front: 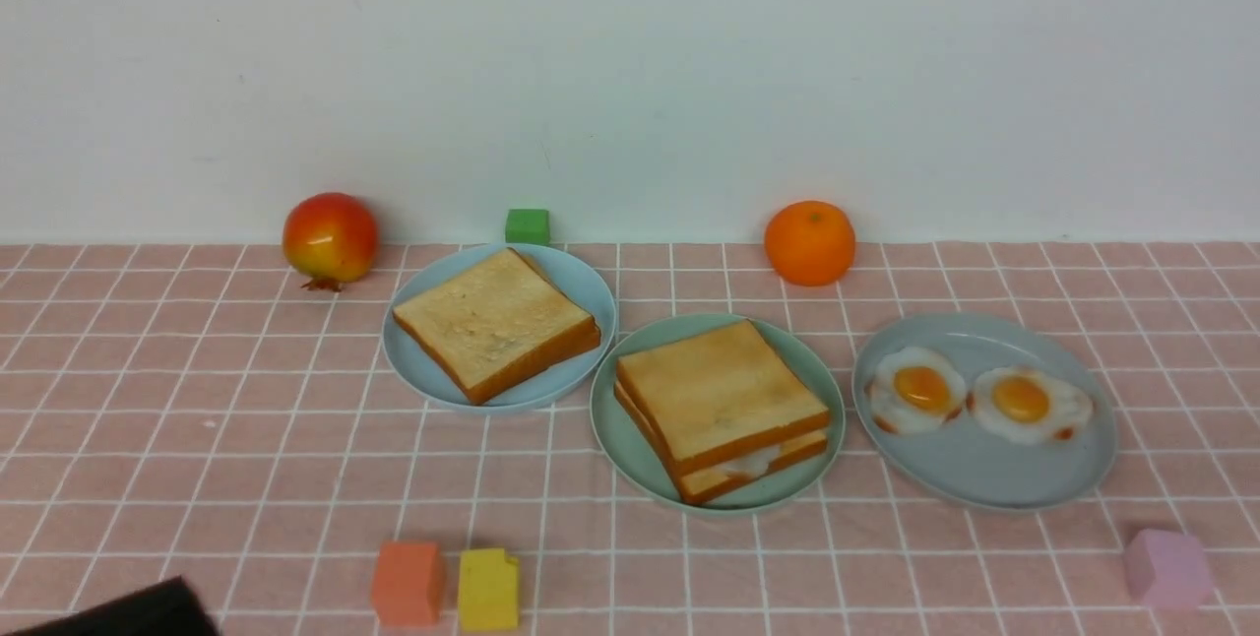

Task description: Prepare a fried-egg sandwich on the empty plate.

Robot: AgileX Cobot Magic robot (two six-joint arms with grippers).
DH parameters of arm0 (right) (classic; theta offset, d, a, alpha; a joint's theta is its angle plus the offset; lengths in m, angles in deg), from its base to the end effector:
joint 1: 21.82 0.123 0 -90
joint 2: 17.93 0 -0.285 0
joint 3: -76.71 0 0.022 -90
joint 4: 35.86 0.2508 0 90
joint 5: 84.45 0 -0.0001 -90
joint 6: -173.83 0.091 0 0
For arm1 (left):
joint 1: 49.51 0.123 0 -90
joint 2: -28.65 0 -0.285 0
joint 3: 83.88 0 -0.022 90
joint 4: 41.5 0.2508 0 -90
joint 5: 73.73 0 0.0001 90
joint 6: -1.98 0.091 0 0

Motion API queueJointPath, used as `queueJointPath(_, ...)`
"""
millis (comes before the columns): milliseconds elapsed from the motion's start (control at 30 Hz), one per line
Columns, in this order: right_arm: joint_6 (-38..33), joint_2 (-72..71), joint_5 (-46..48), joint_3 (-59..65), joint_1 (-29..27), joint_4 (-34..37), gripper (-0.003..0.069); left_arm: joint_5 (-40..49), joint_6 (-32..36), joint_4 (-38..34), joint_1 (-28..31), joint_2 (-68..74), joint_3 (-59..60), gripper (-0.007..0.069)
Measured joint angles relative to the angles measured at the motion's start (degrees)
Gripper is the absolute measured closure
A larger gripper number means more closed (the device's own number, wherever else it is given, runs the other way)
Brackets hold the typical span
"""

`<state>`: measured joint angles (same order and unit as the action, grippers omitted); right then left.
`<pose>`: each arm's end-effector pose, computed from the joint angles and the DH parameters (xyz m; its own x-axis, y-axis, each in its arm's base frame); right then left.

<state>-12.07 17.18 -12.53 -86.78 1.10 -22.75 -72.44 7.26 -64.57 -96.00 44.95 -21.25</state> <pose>0.0146 0.0275 0.4113 -0.4857 -0.2381 -0.8411 -0.5619 0.8221 0.0918 0.0393 -0.0427 0.2883 -0.1108 -0.3269 -0.9385 0.7324 0.6115 -0.2995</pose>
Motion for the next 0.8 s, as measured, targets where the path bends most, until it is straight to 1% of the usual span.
queueJointPath(133, 0.0, -0.05, 0.0, 0.0, 0.0, 0.2, 0.0641, 1.8, 0.0, -0.06, 0.0, -4.71, 1.84, 0.0613)
queueJointPath(367, 0.04, -0.05, 0.0, 0.0, 0.0, 0.14, 0.0636, 4.04, 0.0, -0.06, 0.0, -5.28, 3.53, 0.0613)
queueJointPath(467, 0.04, -0.37, 0.0, 0.0, -0.99, 0.27, 0.0636, 4.39, 0.0, -0.06, 0.0, -5.4, 4.08, 0.0613)
queueJointPath(633, -0.18, -4.69, -0.85, 1.76, -8.32, -1.25, 0.0637, 6.95, 0.0, -0.06, 0.0, -5.51, 4.4, 0.0613)
queueJointPath(733, -0.24, -9.82, -9.32, 10.16, -13.65, -2.72, 0.0652, 8.31, 0.0, -0.06, 0.0, -5.51, 4.4, 0.0613)
queueJointPath(800, -0.3, -13.29, -18.88, 19.34, -16.24, -3.08, 0.0662, 9.1, 0.0, -0.06, 0.0, -5.51, 4.4, 0.0613)
